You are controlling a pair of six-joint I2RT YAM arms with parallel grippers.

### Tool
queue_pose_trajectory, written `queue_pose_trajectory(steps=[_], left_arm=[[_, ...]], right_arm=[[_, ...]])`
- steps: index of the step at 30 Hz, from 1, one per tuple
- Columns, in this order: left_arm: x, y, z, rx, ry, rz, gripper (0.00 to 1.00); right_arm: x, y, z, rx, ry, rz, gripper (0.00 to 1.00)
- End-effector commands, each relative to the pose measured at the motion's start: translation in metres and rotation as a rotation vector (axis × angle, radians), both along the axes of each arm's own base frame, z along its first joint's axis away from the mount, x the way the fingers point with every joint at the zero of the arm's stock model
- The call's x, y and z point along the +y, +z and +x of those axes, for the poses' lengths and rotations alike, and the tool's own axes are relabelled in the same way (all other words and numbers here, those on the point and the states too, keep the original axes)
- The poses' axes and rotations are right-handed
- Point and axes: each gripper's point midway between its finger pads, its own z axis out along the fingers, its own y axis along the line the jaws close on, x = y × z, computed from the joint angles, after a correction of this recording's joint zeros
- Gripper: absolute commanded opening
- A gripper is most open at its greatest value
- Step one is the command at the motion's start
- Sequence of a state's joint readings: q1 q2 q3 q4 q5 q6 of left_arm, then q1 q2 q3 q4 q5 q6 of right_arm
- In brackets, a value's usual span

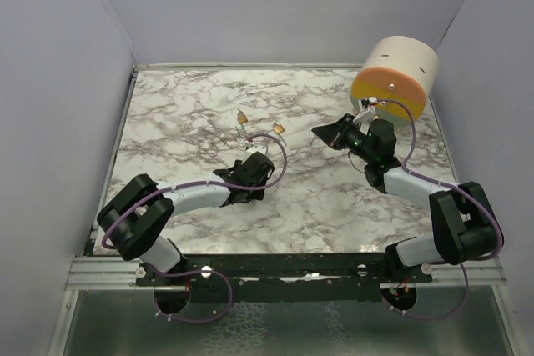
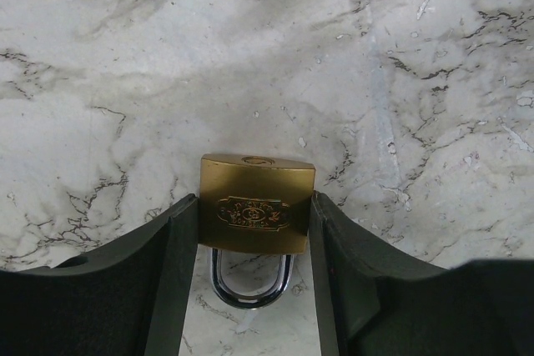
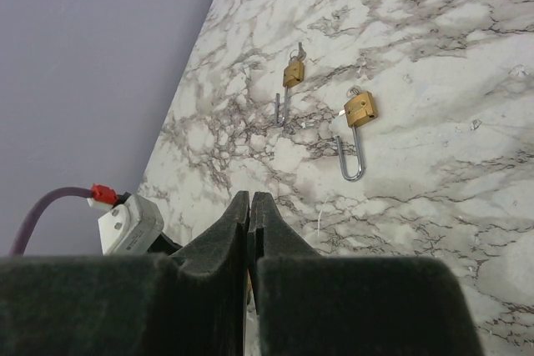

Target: Unlock with the key

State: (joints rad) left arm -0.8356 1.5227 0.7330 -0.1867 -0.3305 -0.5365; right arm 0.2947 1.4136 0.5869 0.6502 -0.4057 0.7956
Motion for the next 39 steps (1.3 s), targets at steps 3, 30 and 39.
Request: queue_pose_trajectory(steps=[3, 30, 39], left_arm=[[0.009, -0.006, -0.006, 0.021, -0.031, 0.073, 0.0], [-0.124, 0.158, 0.042, -0.826, -0.52, -0.619, 0.0], [-0.127, 0.161, 0.047, -0.871, -0.525, -0.618, 0.0]], right_arm=[[0.003, 0.002, -0.001, -0.022, 0.02, -0.009, 0.01], [0.017, 0.01, -0.006, -0.04, 0.029, -0.039, 0.01], [0.027, 0.013, -0.01, -0.059, 0.004, -0.046, 0.01]])
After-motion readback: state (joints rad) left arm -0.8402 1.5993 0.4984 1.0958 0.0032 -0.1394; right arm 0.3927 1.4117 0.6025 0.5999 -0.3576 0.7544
